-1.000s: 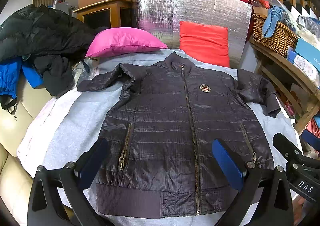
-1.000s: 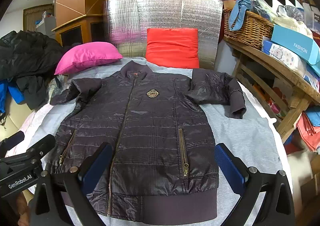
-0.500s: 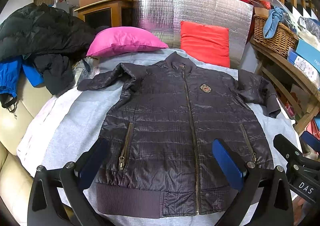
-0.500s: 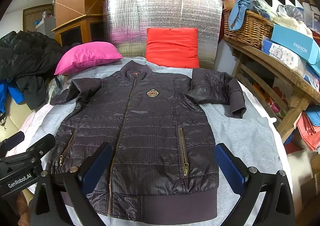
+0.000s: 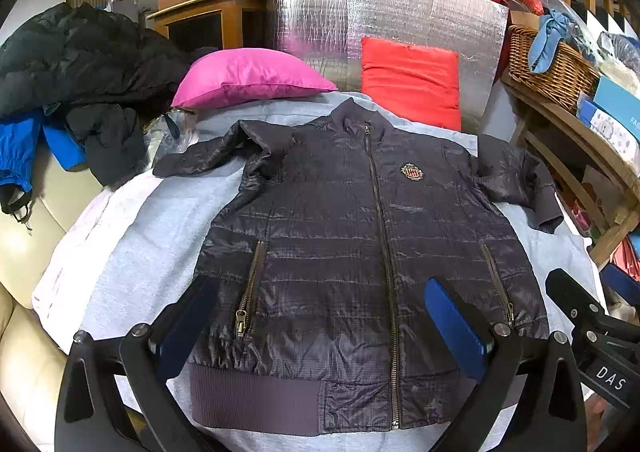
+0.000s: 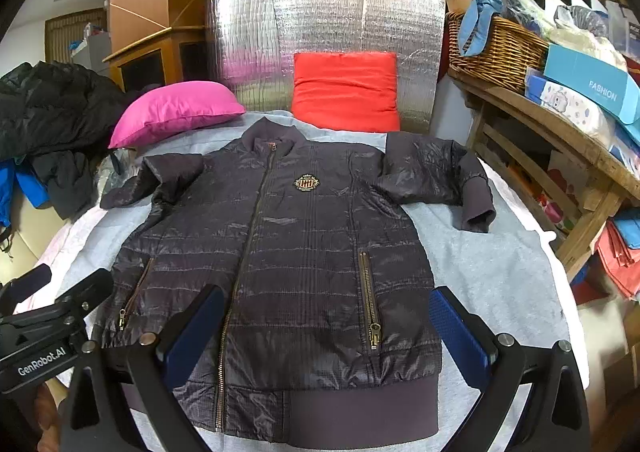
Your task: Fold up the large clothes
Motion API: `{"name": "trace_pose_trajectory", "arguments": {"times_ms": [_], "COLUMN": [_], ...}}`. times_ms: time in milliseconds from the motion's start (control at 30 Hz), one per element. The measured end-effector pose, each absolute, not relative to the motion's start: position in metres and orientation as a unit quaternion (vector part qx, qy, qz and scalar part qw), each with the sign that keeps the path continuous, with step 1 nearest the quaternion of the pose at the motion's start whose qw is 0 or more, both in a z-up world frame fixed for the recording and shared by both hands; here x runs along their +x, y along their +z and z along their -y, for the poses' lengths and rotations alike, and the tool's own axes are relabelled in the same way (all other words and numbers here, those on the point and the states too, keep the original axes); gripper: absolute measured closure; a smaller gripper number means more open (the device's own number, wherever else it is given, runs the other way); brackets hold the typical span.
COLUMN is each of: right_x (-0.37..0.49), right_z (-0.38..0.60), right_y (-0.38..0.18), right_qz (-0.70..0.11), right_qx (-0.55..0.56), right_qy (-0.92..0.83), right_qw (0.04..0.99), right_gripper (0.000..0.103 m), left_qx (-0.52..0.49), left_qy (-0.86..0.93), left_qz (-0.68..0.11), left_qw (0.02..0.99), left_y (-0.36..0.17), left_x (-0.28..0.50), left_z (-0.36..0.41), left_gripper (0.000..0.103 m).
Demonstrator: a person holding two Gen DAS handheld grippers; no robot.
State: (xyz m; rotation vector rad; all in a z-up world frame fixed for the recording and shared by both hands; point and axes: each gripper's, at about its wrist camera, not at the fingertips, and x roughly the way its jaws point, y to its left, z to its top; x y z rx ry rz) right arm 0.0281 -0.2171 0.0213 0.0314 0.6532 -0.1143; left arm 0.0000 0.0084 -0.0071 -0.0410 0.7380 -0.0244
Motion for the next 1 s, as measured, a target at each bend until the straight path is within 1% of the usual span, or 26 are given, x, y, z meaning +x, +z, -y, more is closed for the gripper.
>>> {"name": "trace_pose_trajectory", "arguments": {"times_ms": [1000], "right_x": [0.0299], "right_z": [0.2135], "right_y": [0.0164], "right_qz": [-0.324], "right_qx": [0.015], "right_qy": [-0.047], "right_qw": [0.945], "right_gripper": [0.000], "left_qx": [-0.022], "left_qy": [-0.013], "left_qz": [-0.363], "left_qw": [0.931], "left_y": [-0.0082], "left_x": [0.0020], "left_z": [-0.0083], "left_gripper": [0.000]}}
